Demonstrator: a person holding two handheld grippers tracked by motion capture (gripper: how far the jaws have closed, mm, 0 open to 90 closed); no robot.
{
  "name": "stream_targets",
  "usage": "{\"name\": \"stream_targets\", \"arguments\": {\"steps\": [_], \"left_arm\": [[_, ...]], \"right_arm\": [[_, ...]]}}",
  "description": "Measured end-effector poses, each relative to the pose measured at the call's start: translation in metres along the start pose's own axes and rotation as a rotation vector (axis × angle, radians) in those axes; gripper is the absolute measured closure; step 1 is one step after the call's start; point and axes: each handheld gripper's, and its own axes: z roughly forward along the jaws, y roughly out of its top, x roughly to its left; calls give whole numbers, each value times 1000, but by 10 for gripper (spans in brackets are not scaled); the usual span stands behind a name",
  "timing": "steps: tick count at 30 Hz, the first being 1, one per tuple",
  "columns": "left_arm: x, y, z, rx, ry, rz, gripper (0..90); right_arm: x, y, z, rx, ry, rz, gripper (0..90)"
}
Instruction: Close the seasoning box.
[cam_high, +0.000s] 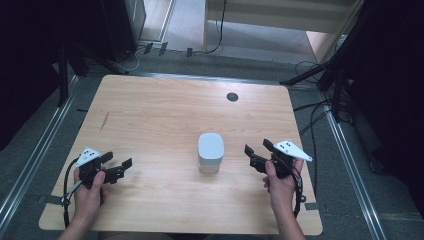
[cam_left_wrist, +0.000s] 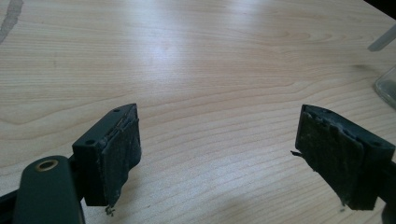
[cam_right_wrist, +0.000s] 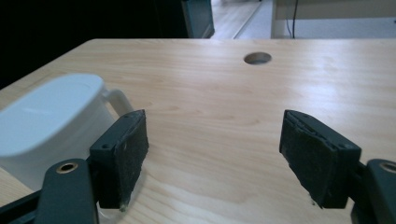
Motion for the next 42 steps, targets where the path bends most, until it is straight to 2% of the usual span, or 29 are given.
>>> {"name": "stream_targets", "arguments": {"steps": [11, 21, 30, 37, 42], "left_arm": [[-1, 0, 0, 0, 5, 2, 142], [-2, 0, 0, 1, 17, 3, 141], [-1, 0, 0, -1, 18, 5, 141], [-1, 0, -1, -10, 27, 3, 141], [-2, -1, -2, -27, 43, 6, 142]], "right_arm": [[-38, -36, -28, 42, -86, 43, 250], [-61, -59, -49, 58, -125, 75, 255], [-72, -77, -67, 85, -161, 85, 256], [-79, -85, -81, 84, -182, 94, 258], [-79, -89, -91, 82, -175, 112, 257]]}}
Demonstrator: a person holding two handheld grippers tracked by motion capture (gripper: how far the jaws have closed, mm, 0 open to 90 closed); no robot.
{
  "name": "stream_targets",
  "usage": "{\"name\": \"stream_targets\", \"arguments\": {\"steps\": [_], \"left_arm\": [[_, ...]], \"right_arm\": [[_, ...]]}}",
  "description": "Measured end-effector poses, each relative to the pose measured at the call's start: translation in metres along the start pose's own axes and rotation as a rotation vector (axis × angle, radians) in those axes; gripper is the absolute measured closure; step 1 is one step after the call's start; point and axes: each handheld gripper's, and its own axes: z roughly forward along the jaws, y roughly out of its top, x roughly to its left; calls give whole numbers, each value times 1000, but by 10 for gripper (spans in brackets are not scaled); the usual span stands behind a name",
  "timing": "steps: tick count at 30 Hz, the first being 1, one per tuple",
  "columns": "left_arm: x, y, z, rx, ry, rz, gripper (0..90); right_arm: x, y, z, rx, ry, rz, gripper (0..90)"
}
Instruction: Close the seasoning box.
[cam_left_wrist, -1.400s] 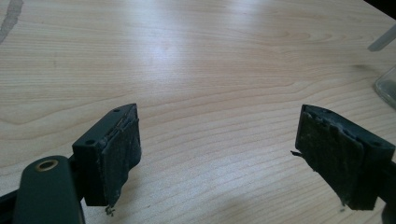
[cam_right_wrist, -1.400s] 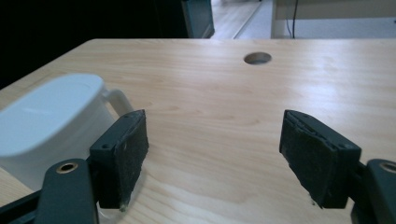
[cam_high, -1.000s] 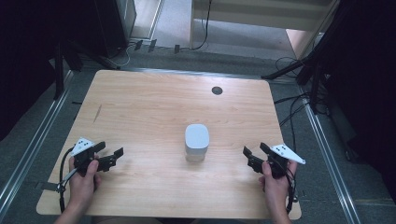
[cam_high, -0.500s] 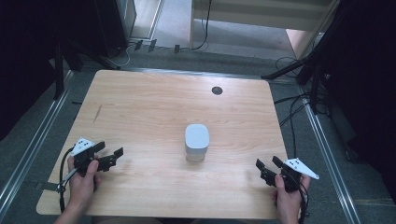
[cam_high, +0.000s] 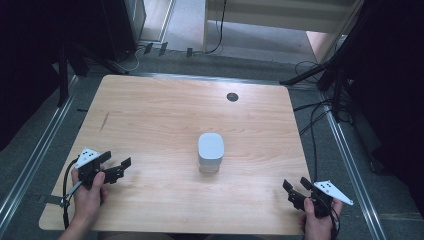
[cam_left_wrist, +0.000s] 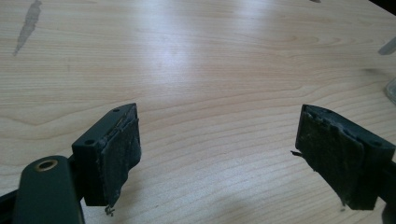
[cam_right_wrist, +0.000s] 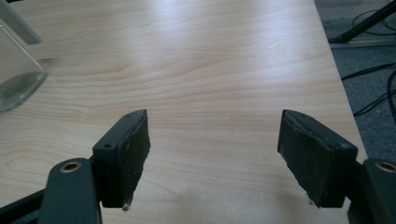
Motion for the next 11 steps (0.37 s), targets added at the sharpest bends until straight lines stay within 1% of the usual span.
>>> {"name": "stream_targets", "arguments": {"steps": [1, 5, 7, 11], "left_arm": [[0, 0, -1, -2, 2, 5, 142], [-1, -1, -1, -11, 8, 8, 142], [0, -1, -1, -12, 7, 3, 142], [1, 0, -1, -14, 7, -3, 142]], "right_arm": [[0, -1, -1, 3, 5, 5, 257], [3, -3, -4, -2, 1, -18, 258], [2, -3, -4, 3, 4, -9, 258], [1, -3, -4, 0, -5, 4, 259]]}}
